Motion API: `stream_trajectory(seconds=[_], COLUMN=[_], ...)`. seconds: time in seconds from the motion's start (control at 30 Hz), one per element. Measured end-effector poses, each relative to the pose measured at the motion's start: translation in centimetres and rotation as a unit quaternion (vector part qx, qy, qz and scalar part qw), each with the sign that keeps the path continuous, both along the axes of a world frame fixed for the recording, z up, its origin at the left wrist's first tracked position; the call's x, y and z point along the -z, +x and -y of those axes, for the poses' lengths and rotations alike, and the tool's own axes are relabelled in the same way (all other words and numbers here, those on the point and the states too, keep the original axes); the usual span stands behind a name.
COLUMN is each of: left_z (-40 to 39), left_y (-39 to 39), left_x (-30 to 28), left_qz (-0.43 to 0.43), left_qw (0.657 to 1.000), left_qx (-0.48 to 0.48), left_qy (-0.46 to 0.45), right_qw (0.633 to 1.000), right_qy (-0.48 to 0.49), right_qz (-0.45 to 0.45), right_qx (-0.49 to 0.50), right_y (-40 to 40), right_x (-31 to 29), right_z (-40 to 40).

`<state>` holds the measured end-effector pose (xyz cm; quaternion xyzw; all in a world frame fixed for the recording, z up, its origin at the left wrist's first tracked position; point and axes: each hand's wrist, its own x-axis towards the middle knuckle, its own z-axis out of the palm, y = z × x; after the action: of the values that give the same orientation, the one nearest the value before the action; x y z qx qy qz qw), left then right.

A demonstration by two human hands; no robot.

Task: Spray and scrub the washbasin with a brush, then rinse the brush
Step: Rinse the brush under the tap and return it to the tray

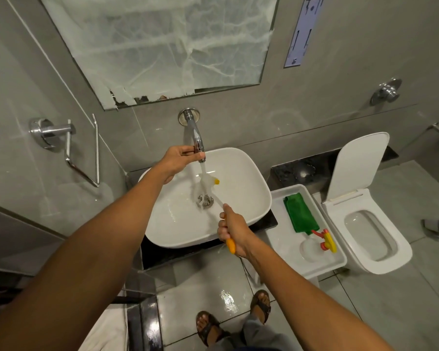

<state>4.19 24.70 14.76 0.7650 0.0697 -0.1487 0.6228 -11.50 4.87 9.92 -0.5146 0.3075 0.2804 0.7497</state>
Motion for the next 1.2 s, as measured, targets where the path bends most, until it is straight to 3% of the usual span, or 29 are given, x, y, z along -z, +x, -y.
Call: stream_trajectory(seconds=[0.07,0.13,0.2,0.27,0.37,0.43,0.63,0.97,1.2], left_z=[0.1,0.2,0.3,0.6,1.6,2.4,4.8,5.2,7.5], left_y=[0.0,-0.1,0.0,-0.1,-0.3,-0.5,-0.6,-1.1,-3.2], left_x=[0.1,0.2,0.1,0.1,0.5,1.0,1.3,2.7,5.5], left_qz=[0.003,0.005,0.008,0.016,0.030,0.033,0.056,0.119,-0.039], left_qw=[1.000,1.000,1.000,1.000,0.998,0.995,0.963,0.950,0.963], left_qx=[0.000,0.003,0.001,-0.007,-0.048,-0.085,-0.175,-0.189,-0.167], left_qy=[-0.002,0.006,0.018,0.025,0.032,0.035,0.198,0.218,0.208], right_qw=[0.985,0.979,0.995,0.994,0.912,0.881,0.853,0.863,0.860], right_qy=[0.149,0.182,0.091,-0.081,-0.334,-0.392,-0.439,-0.411,-0.425], right_qz=[-0.068,-0.078,-0.033,0.057,0.184,0.210,0.222,0.240,0.272], right_qx=[0.051,0.051,0.014,-0.054,-0.148,-0.163,-0.174,-0.169,-0.083], right_y=[0.2,0.3,0.3,0.2,-0.4,-0.6,-0.5,0.1,-0.8], right_x=[-0.4,-0.5,-0.4,0.0,1.0,1.5,1.9,2.8,4.8], right_z=[0.5,0.9,0.9,0.7,0.4,0.3,-0.2,1.5,5.8])
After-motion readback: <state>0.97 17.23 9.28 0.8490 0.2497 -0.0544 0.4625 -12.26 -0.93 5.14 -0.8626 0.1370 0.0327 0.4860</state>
